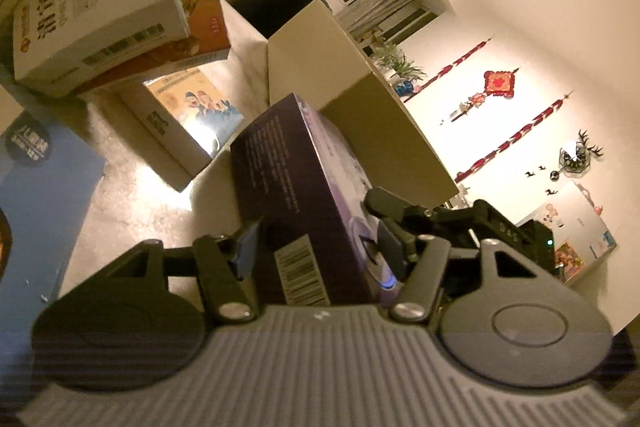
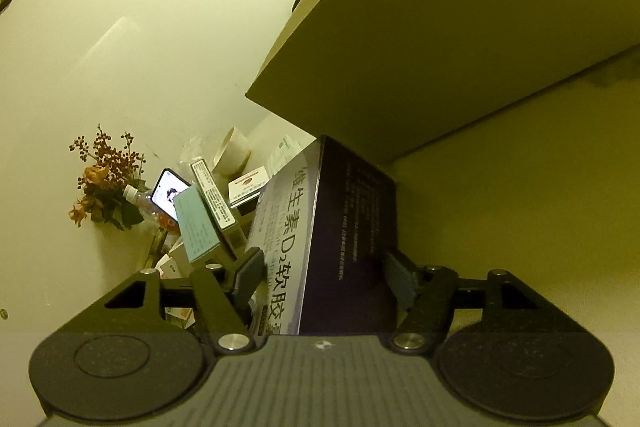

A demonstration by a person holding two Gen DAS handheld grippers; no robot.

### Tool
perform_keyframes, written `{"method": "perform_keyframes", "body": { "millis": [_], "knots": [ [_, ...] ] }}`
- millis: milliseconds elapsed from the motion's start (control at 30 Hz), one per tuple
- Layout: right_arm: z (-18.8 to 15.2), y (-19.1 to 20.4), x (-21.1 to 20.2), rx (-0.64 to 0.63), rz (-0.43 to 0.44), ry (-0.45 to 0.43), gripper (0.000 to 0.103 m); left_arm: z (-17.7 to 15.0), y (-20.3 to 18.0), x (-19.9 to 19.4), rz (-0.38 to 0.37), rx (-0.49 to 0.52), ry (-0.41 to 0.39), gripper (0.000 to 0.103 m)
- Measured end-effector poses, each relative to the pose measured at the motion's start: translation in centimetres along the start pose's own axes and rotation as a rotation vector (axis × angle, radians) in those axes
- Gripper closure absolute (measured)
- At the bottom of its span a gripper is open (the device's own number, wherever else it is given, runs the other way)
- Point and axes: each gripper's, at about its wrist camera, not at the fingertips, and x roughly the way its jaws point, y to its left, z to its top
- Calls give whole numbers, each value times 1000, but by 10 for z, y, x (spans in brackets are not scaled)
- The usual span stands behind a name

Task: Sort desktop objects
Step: 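Close the right gripper on the purple vitamin D box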

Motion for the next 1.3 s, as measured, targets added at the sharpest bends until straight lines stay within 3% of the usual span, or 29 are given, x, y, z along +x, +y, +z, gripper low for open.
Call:
{"method": "perform_keyframes", "body": {
  "millis": [233, 433, 667, 800, 933, 1100, 1300],
  "knots": [
    [1, 25, -11, -67, 47, -36, 34, -3, 3, -8, -4, -7, -24, 44],
    [-2, 37, -7, -125, 27, -28, 35, -7, 10, -15, -15, -20, -42, 45],
    [2, 11, 6, -52, -46, -18, 37, -8, 14, -18, -35, -21, -37, 47],
    [-4, 2, 12, -4, 5, 2, 36, -6, 15, -18, -47, -30, -26, 46],
    [-8, 13, 8, -46, 1, -7, 36, -5, 17, -22, -54, -42, -22, 46],
    [-7, 36, -8, -118, 53, -39, 38, -9, 20, -16, -115, -105, -3, 47],
    [-10, 47, -19, -172, 18, -36, 37, -16, 9, -18, -98, -80, 42, 47]
  ]
}}
